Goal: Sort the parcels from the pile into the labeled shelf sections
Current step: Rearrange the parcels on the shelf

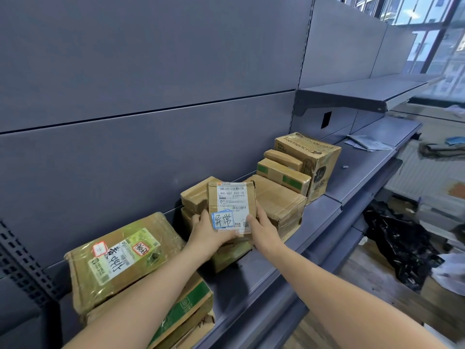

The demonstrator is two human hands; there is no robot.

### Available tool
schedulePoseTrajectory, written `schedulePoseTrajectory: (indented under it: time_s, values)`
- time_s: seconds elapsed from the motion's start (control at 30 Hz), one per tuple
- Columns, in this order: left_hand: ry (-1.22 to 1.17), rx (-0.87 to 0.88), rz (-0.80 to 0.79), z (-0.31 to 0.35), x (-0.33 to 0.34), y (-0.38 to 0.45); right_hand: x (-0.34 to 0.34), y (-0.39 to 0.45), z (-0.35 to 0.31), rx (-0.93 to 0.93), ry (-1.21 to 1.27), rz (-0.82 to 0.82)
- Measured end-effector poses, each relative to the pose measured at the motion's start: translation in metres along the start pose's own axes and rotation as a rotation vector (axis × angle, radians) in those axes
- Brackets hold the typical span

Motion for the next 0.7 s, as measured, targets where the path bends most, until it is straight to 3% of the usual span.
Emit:
schedulePoseTrajectory:
  time_s: [0.3, 0.7]
  values:
    - [-0.116, 0.035, -0.089, -0.019, 0.003, 0.003, 0.003, -0.008, 0.001, -0.023, -0.026, 0.011]
    - [-0.134, 0.067, -0.037, -0.015, -0.003, -0.006, 0.004, -0.019, -0.011, -0.095, -0.045, 0.043]
Point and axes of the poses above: each hand's wrist, its own y-axis towards the middle knuckle, its own x-axis out of the palm, z = x × y, the point moved 4 cm from there along y, towards the middle knuckle, and after that the axes turned 4 degrees about x, right-handed, at the moved point
